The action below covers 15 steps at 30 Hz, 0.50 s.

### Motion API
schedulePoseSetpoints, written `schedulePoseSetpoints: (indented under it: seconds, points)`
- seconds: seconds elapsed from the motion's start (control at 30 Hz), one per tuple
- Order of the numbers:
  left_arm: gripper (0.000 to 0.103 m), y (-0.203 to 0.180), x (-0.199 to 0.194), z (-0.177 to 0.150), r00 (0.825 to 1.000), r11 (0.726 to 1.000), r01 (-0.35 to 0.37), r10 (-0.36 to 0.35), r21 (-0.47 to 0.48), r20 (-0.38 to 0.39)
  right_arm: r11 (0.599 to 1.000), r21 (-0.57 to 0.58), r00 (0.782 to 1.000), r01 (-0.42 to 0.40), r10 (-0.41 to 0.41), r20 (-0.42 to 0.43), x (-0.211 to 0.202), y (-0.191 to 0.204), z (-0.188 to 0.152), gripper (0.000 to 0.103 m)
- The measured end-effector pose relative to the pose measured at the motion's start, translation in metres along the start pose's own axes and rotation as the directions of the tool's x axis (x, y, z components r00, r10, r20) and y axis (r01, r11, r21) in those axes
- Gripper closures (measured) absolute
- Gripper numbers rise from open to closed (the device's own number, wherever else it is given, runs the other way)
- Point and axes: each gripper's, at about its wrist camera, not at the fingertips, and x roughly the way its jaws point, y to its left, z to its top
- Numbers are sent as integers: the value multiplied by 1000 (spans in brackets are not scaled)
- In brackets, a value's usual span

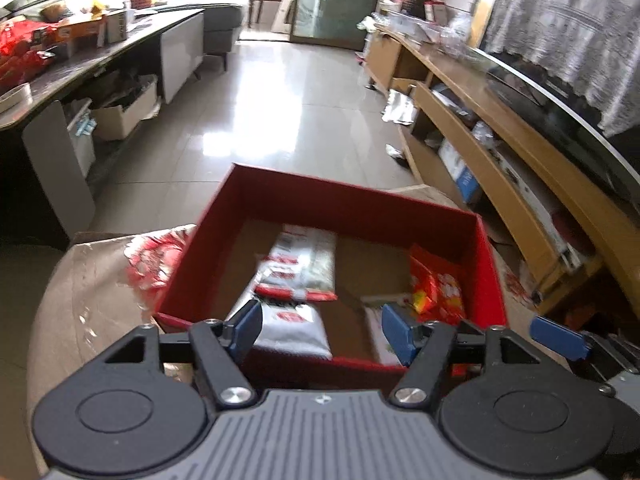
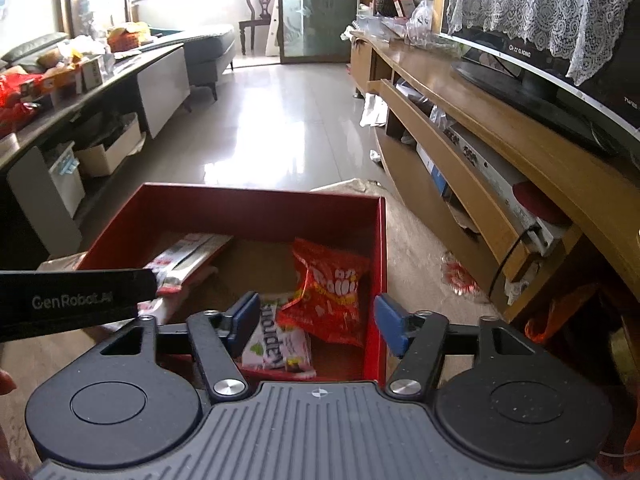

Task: Organize snacks
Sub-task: 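Lower the stick pack with left tool while right tool drops the Trolli bag, both opening, then grasp the white duck-neck pouch with left tool while right tool reaches the wrapped bun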

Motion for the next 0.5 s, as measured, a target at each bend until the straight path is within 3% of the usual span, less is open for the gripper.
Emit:
schedulePoseSetpoints:
  seconds: [0.2,0.5]
  points:
    - [36,-4,-9,-10,1000,1000,13,-13,12,1,999,-35,1000,8,-8,4,-12,6,-10,31]
    - [36,2,-20,-32,999,1000,13,-12,24,-32,1000,8,1000,7,-7,-25,-29,-7,-29,31]
